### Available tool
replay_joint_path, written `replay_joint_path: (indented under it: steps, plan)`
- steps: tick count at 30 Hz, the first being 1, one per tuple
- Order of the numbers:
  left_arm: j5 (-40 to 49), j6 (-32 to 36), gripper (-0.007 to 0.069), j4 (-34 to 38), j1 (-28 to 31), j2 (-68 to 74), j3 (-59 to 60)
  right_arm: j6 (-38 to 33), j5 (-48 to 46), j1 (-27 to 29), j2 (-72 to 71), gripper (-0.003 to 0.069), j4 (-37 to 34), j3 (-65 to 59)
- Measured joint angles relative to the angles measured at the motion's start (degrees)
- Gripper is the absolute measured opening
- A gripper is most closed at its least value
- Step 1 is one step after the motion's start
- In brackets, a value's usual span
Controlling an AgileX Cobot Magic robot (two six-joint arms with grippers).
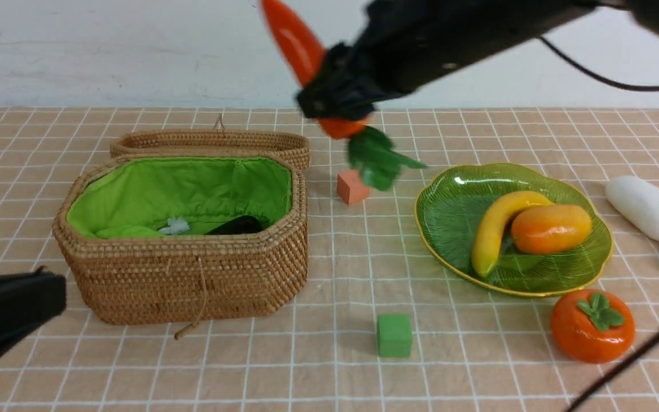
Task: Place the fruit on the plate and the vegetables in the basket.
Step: Use the right arm to grab a carrot and put it into the left basket
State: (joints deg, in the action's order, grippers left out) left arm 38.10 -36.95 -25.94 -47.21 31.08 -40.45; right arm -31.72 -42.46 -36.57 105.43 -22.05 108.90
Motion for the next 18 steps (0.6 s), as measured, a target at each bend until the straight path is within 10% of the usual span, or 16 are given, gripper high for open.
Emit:
replay_joint_path:
  steps: [8, 12, 18]
  plan:
    - [1.6, -2.7, -0.0013, -2.3, 0.0, 0.0, 0.0, -5.2, 5.1, -5.1, 19.3, 0.0403, 2.0, 15.5]
    - [1.9, -2.7, -0.0013, -2.4, 0.0, 0.0, 0.0, -5.1, 4.7, -5.7, 22.3, 0.0619, 8.0, 17.4]
    - [0.0, -1.1, -0.0013, -2.3, 0.0, 0.0, 0.0, 8.0, -8.9, -5.7, 13.9, 0.0631, 14.9, 17.8]
